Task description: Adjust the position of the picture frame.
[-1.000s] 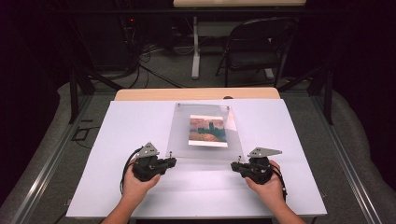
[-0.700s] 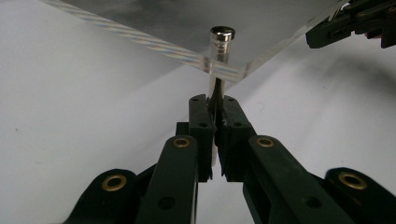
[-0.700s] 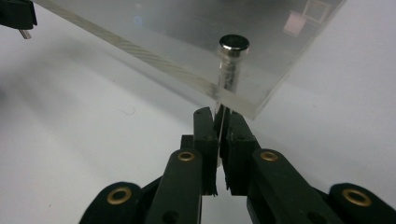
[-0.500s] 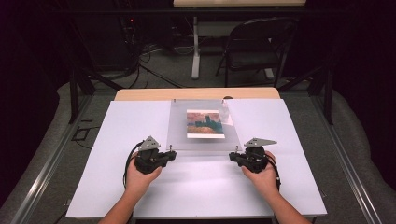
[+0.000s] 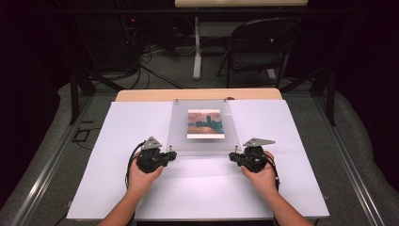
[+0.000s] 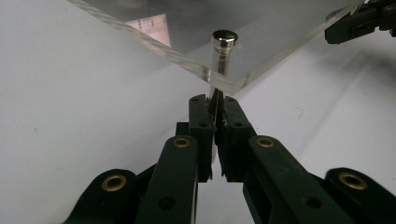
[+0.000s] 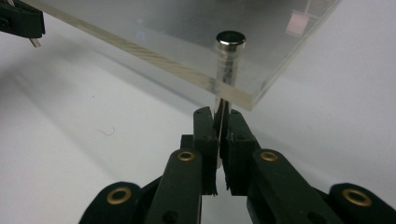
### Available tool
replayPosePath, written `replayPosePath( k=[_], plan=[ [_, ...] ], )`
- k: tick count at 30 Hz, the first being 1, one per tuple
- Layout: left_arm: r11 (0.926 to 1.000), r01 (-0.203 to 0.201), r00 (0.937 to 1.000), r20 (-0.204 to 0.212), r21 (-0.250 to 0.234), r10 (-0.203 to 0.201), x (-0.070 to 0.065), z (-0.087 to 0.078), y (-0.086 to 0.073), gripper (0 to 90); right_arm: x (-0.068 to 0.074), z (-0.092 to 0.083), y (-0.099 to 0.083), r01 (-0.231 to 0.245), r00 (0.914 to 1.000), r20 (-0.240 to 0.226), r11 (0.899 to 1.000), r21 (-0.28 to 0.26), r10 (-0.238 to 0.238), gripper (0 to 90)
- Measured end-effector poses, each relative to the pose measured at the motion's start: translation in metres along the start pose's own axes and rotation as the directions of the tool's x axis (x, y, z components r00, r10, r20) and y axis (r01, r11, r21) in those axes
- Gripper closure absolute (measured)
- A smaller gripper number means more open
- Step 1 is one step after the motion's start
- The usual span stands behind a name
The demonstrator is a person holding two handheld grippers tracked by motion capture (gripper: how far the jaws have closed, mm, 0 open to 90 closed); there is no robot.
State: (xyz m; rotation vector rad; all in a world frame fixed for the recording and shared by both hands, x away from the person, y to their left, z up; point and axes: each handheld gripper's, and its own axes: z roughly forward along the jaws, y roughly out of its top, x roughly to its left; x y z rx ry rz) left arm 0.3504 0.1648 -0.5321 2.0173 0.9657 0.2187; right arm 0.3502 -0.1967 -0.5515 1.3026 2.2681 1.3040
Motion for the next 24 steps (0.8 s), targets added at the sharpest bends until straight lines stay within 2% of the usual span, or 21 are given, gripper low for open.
replayPosePath(
  k=[8, 24],
  plan=[
    [0.9988, 0.042, 0.9991, 0.001, 0.024, -0.042, 0.007, 0.009, -0.006, 85.3, 0.001, 0.002, -0.001, 0.011, 0.9999, 0.008, 1.0, -0.004, -0.011, 85.2],
    [0.9977, 0.053, 0.9986, -0.005, 0.042, -0.053, 0.007, 0.013, -0.01, 85.1, 0.0, 0.006, -0.005, 0.01, 0.9999, 0.004, 1.0, 0.009, -0.01, 84.2]
  ],
)
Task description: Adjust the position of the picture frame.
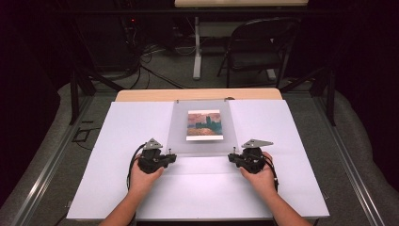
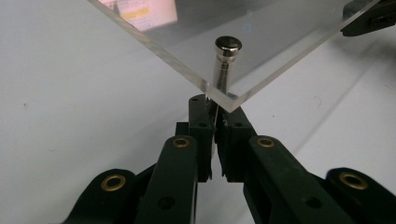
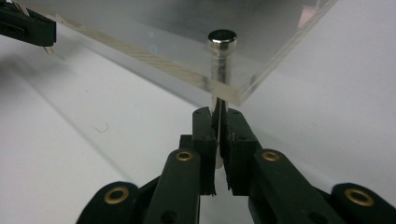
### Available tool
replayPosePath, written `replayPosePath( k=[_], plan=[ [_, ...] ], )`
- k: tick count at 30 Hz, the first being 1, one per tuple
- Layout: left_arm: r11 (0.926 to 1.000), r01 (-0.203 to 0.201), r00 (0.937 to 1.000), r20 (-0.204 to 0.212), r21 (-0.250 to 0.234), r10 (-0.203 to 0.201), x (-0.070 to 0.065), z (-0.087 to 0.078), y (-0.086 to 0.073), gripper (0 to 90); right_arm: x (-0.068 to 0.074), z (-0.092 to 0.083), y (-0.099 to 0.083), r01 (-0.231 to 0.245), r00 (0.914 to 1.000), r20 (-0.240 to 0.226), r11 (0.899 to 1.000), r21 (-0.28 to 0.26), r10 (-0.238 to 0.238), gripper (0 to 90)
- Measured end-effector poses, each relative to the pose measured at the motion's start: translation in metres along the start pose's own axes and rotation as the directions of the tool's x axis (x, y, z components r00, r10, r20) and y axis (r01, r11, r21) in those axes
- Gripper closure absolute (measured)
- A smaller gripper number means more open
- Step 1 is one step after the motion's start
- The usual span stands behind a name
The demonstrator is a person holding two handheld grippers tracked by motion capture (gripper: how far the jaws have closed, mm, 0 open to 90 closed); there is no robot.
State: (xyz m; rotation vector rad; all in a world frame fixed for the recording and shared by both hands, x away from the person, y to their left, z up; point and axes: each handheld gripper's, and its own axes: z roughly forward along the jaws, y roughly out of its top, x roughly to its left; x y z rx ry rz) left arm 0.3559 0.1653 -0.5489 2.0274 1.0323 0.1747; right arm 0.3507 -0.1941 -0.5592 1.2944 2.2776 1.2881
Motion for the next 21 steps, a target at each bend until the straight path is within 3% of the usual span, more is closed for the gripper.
replayPosePath(
  k=[11, 21],
  plan=[
    [0.9991, -0.002, 1.0, -0.007, 0.043, 0.003, 0.0009, 0.0071, -0.0053, 84.7, -0.0012, 0.0019, -0.0036, -0.019, 0.9998, 0.004, 1.0, 0.023, 0.019, 82.7],
    [0.9997, 0.015, 0.9999, 0.002, 0.02, -0.015, 0.002, 0.0067, -0.008, 83.7, -0.0023, 0.0001, -0.0059, -0.025, 0.9997, -0.004, 1.0, 0.017, 0.025, 79.9]
  ],
)
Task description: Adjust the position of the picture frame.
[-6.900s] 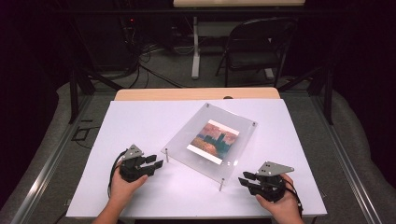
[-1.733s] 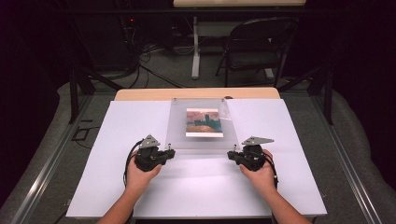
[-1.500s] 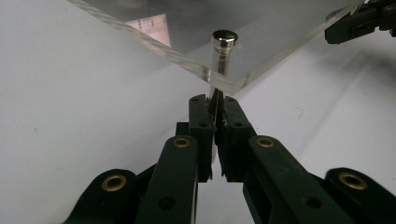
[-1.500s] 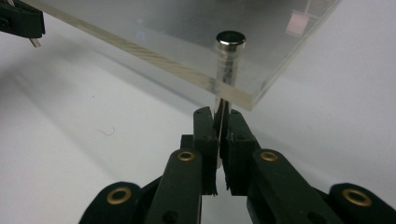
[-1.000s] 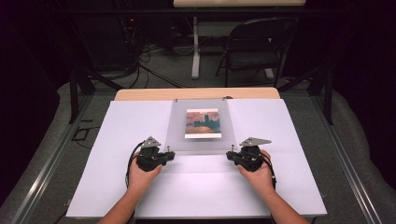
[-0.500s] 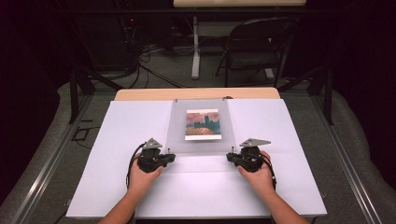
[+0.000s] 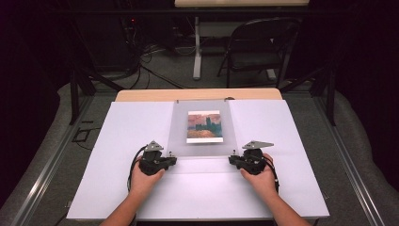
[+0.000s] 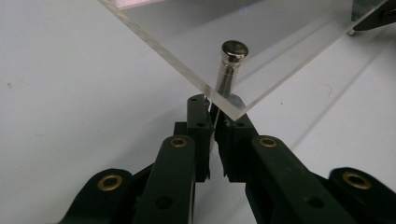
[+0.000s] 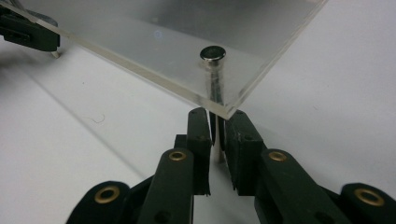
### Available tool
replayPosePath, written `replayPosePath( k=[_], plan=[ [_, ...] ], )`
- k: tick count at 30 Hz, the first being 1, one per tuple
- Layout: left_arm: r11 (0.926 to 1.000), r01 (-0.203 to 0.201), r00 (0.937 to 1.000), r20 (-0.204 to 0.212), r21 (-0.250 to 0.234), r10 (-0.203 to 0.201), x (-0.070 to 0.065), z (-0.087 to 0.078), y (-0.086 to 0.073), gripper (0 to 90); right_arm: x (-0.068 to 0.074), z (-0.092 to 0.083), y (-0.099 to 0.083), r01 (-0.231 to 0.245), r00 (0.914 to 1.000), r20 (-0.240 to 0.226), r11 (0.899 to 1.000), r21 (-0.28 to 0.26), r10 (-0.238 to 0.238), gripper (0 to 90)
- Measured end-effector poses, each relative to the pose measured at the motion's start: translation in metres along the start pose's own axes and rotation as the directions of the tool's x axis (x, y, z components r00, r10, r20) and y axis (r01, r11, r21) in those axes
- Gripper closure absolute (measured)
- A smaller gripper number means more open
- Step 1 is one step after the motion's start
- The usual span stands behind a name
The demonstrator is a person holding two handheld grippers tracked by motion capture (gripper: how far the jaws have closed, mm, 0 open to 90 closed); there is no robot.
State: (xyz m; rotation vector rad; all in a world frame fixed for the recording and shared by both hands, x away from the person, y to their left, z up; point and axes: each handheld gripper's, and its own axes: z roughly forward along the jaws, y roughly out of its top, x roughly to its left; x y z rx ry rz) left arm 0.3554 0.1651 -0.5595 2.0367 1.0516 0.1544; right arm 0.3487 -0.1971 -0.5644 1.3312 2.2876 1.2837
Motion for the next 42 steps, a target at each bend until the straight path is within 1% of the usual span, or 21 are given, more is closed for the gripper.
replayPosePath(
  k=[4, 6, 9, 11, 12, 13, 14, 16, 17, 18, 20, 23, 25, 28, 30, 32, 35, 37, 38, 41, 42],
  plan=[
    [1.0, 0.0, 1.0, 0.0, -0.007, 0.0, 0.0, -0.002, 0.0, 82.4, 0.001, 0.0, 0.0, 0.009, 1.0, -0.001, 1.0, -0.005, -0.009, 76.2],
    [0.9999, 0.001, 1.0, -0.004, -0.014, -0.001, 0.0, -0.003, 0.0, 81.0, 0.003, -0.001, 0.0, 0.012, 0.9999, 0.0, 1.0, -0.002, -0.012, 74.3],
    [0.9997, 0.01, 0.9999, 0.002, -0.021, -0.01, 0.001, -0.005, -0.002, 77.4, 0.005, -0.001, 0.0, 0.022, 0.9998, 0.004, 1.0, -0.009, -0.022, 71.7],
    [0.9994, 0.01, 0.9999, -0.005, -0.032, -0.01, 0.002, -0.006, -0.003, 73.3, 0.006, -0.001, 0.0, 0.033, 0.9994, 0.004, 0.999, -0.019, -0.033, 66.7],
    [0.9992, 0.009, 0.9999, -0.008, -0.039, -0.009, 0.002, -0.007, -0.003, 67.0, 0.006, -0.003, 0.0, 0.041, 0.9991, 0.012, 0.999, -0.017, -0.041, 64.7],
    [0.9989, 0.013, 0.9999, -0.008, -0.045, -0.013, 0.002, -0.008, -0.003, 67.0, 0.006, -0.003, 0.0, 0.041, 0.9991, 0.012, 0.999, -0.017, -0.041, 64.7],
    [0.9987, 0.013, 0.9999, -0.009, -0.049, -0.013, 0.002, -0.008, -0.004, 64.3, 0.006, -0.003, 0.0, 0.041, 0.9991, 0.01, 0.999, -0.022, -0.041, 63.3],
    [0.9988, 0.006, 0.9998, -0.016, -0.048, -0.007, 0.001, -0.009, -0.004, 58.9, 0.006, -0.004, -0.001, 0.042, 0.9989, 0.022, 0.999, -0.032, -0.041, 58.9],
    [0.9989, 0.01, 0.9997, -0.02, -0.045, -0.011, 0.001, -0.01, -0.004, 57.0, 0.006, -0.005, -0.001, 0.043, 0.9986, 0.03, 0.999, -0.031, -0.043, 57.0],
    [0.9988, 0.009, 0.9994, -0.033, -0.048, -0.011, 0.0, -0.009, -0.005, 55.8, 0.006, -0.004, -0.001, 0.046, 0.9982, 0.039, 0.998, -0.036, -0.045, 54.8],
    [0.9989, 0.008, 0.9991, -0.041, -0.047, -0.01, 0.0, -0.01, -0.005, 53.6, 0.005, -0.005, -0.001, 0.053, 0.9976, 0.047, 0.998, -0.039, -0.051, 53.6],
    [0.9994, 0.007, 0.9991, -0.042, -0.034, -0.009, 0.0, -0.01, -0.005, 52.2, 0.006, -0.006, -0.001, 0.057, 0.9976, 0.042, 0.998, -0.041, -0.055, 51.4],
    [0.9996, 0.007, 0.9992, -0.039, -0.027, -0.008, -0.001, -0.011, -0.005, 51.3, 0.007, -0.008, -0.001, 0.075, 0.9962, 0.047, 0.996, -0.038, -0.074, 48.7],
    [0.9995, 0.009, 0.9993, -0.035, -0.029, -0.01, -0.003, -0.015, -0.005, 49.9, 0.009, -0.009, -0.001, 0.079, 0.996, 0.046, 0.996, -0.035, -0.077, 47.2],
    [0.9995, -0.001, 0.9994, -0.035, -0.031, 0.0, -0.005, -0.018, -0.005, 49.1, 0.012, -0.011, -0.002, 0.081, 0.9961, 0.036, 0.996, -0.03, -0.08, 47.2],
    [0.9994, -0.01, 0.9995, -0.031, -0.033, 0.009, -0.006, -0.021, -0.006, 48.1, 0.014, -0.014, -0.003, 0.101, 0.9944, 0.034, 0.994, -0.027, -0.1, 47.1],
    [0.9993, -0.011, 0.9989, -0.046, -0.034, 0.01, -0.008, -0.025, -0.006, 46.8, 0.017, -0.018, -0.003, 0.118, 0.9924, 0.036, 0.993, -0.03, -0.117, 45.9],
    [0.9984, -0.036, 0.9977, -0.059, -0.043, 0.034, -0.007, -0.027, -0.007, 45.7, 0.019, -0.02, -0.003, 0.127, 0.9913, 0.037, 0.992, -0.027, -0.126, 44.7],
    [0.9982, -0.038, 0.9968, -0.072, -0.047, 0.034, -0.008, -0.029, -0.007, 45.0, 0.021, -0.021, -0.003, 0.129, 0.9908, 0.043, 0.991, -0.022, -0.128, 44.8],
    [0.9979, -0.027, 0.9975, -0.067, -0.059, 0.023, -0.007, -0.033, -0.009, 44.4, 0.021, -0.023, -0.004, 0.14, 0.9892, 0.046, 0.99, -0.016, -0.139, 44.0],
    [0.9978, -0.024, 0.997, -0.075, -0.061, 0.02, -0.007, -0.035, -0.01, 44.3, 0.021, -0.024, -0.005, 0.136, 0.9898, 0.047, 0.991, -0.014, -0.135, 43.6]
  ],
)
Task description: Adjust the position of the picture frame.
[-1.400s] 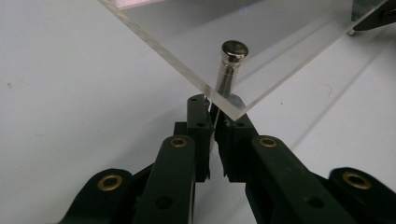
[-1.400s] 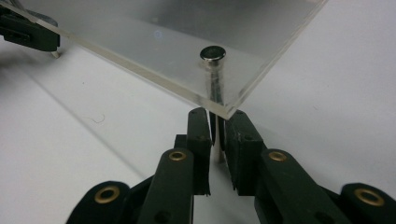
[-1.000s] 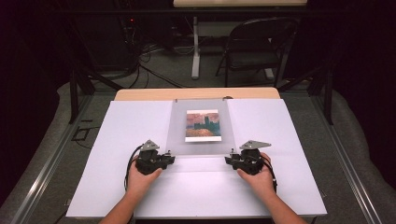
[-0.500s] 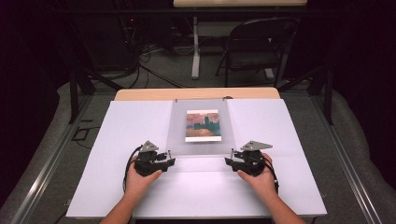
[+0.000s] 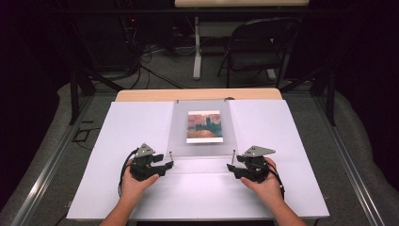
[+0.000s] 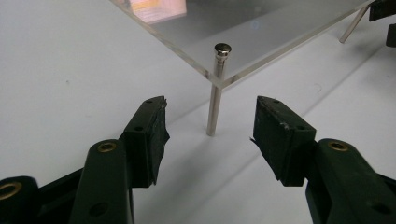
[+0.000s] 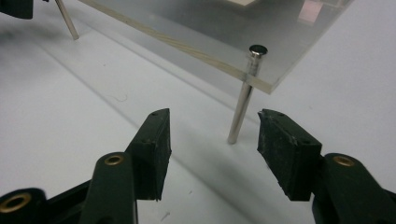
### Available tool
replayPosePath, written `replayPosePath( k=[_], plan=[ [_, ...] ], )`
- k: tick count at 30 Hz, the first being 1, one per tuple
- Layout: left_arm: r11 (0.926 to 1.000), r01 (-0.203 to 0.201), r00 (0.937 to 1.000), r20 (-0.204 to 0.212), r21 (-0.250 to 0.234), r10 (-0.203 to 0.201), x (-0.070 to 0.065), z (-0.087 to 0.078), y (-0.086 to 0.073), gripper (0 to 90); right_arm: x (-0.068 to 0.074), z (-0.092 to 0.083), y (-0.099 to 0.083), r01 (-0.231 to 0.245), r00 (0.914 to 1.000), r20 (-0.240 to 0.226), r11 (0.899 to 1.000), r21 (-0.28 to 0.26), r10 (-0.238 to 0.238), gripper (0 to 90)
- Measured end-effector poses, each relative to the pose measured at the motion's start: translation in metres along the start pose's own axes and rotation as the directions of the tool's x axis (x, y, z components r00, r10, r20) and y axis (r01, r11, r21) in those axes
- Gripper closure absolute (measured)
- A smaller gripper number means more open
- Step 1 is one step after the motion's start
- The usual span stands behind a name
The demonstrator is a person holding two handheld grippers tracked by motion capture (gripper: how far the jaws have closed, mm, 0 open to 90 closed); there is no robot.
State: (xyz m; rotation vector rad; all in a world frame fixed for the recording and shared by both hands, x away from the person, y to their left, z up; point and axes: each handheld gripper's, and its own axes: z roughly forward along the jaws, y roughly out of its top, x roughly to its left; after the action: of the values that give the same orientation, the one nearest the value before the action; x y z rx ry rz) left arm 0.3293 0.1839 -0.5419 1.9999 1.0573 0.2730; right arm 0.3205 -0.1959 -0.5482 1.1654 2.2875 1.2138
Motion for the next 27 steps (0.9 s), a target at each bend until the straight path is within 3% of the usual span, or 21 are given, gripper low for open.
replayPosePath(
  k=[5, 9, 14, 22, 27],
  plan=[
    [0.9999, -0.01, 0.9997, -0.024, 0.001, 0.01, 0.0, -0.009, -0.005, 42.8, -0.002, -0.007, -0.003, -0.003, 1.0, 0.002, 1.0, 0.02, 0.002, 40.3],
    [0.9999, -0.014, 0.9995, -0.03, -0.001, 0.014, 0.001, -0.017, -0.01, 40.6, -0.004, -0.015, -0.007, 0.019, 0.9996, 0.021, 1.0, 0.003, -0.019, 38.3],
    [0.9999, 0.003, 0.9994, -0.034, -0.014, -0.004, 0.003, -0.024, -0.015, 38.9, -0.002, -0.026, -0.011, 0.003, 0.9999, 0.014, 1.0, -0.013, -0.003, 37.7],
    [0.9994, 0.026, 0.999, -0.034, -0.021, -0.027, 0.004, -0.03, -0.017, 39.0, 0.0, -0.041, -0.017, 0.02, 0.9994, 0.028, 0.999, -0.031, -0.019, 38.0],
    [0.9992, 0.025, 0.9992, -0.03, -0.031, -0.026, 0.003, -0.03, -0.016, 38.9, -0.006, -0.043, -0.017, -0.011, 0.9992, 0.039, 0.999, -0.04, 0.013, 38.2]
  ],
)
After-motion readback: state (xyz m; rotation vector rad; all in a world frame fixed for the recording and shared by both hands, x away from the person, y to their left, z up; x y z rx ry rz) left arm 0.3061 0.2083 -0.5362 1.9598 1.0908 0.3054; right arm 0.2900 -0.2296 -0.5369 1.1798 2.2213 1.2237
